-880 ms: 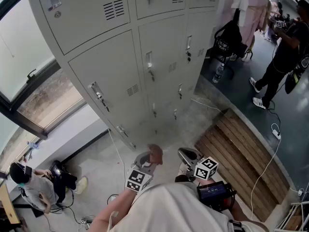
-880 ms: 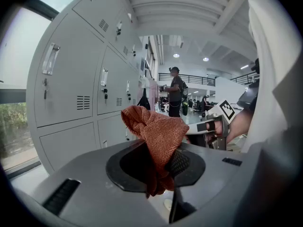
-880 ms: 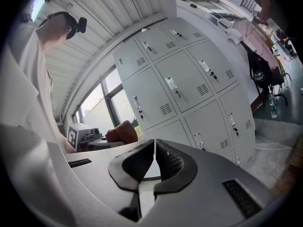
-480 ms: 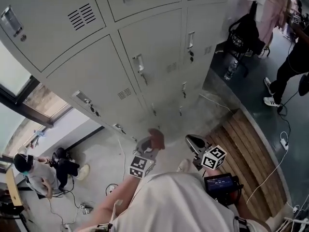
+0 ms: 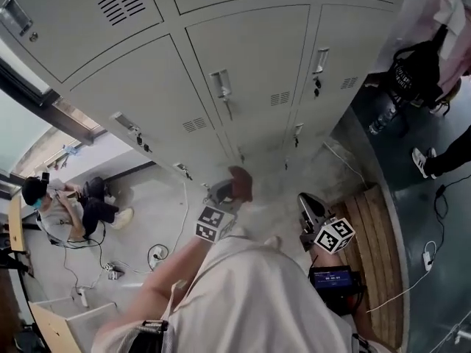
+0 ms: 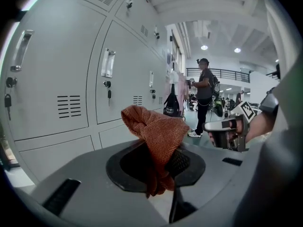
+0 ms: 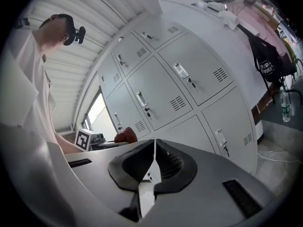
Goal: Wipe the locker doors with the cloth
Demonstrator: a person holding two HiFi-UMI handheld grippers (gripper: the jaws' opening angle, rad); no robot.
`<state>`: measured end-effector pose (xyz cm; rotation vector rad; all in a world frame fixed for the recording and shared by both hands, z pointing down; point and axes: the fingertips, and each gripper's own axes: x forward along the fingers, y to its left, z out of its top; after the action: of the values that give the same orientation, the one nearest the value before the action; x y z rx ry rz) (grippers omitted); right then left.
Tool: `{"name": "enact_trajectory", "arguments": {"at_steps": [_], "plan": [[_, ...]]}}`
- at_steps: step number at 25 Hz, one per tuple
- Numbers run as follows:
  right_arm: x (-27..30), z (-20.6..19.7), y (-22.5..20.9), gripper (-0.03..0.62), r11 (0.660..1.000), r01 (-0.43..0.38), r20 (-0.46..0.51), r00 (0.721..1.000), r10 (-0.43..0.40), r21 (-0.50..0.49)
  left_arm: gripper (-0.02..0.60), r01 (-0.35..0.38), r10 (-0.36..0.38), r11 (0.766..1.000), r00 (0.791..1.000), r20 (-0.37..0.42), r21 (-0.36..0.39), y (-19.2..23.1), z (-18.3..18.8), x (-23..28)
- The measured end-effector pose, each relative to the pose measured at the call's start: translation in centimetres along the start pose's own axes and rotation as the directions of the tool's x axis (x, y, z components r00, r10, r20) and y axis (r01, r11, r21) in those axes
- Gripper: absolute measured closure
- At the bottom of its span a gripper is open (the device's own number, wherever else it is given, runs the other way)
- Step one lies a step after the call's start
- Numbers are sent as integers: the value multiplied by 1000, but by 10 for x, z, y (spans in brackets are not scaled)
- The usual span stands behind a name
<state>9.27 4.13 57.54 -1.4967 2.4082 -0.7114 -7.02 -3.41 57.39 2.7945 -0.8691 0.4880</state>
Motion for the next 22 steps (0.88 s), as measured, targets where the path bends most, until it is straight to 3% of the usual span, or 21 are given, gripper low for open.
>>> {"name": "enact_trajectory", "arguments": {"at_steps": [5,10,16,18,22], "plan": [[14,-6,-16,571,1000,2,-30,1000,-2,14,495,-89,90,995,996,24,-36,39,8,19],[25,0,-33,571,999,39,-43,998,-39,8,495,-210,213,976,976,52,-60,101,27,44],[32,26,-58,571,994,107,-43,993,-108,-24,495,-370,369,929,922,121,-17,160,59,77],[39,30,-60,571,992,125,-37,991,-126,-26,495,-390,386,921,912,139,5,167,61,83],[49,32,-63,571,987,159,-33,987,-160,-27,495,-369,366,929,918,154,-8,163,60,94]]}}
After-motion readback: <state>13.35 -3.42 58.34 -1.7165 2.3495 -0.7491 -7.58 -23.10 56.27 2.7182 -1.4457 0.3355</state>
